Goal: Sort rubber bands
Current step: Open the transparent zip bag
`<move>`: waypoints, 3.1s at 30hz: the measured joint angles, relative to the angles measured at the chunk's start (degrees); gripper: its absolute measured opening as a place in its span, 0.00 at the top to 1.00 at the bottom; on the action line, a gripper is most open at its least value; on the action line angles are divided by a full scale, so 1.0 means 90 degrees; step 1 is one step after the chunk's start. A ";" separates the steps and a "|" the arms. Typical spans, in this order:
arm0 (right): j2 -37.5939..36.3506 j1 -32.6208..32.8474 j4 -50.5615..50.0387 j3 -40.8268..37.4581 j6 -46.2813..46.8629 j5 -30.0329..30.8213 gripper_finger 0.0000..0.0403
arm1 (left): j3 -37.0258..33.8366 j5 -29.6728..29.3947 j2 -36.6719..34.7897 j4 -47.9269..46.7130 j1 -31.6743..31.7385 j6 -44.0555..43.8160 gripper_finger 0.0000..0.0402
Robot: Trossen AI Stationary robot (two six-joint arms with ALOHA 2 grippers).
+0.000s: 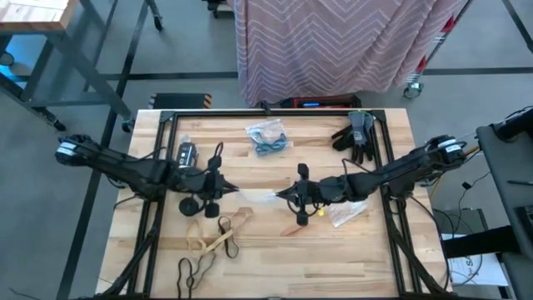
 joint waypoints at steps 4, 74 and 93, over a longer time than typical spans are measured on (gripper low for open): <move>0.0173 -0.0030 -0.0551 0.0235 -0.0066 0.0336 1.00 | 0.0002 0.0104 0.0053 -0.0112 0.0178 -0.0117 1.00; 0.0533 -0.0632 -0.1305 0.0622 0.1682 0.1800 1.00 | 0.0033 -0.0616 0.0569 -0.0311 0.1311 -0.1689 1.00; 0.0774 -0.0805 -0.3321 0.1584 0.1147 0.0746 1.00 | 0.0590 0.0255 0.1095 -0.1385 0.1150 -0.0687 1.00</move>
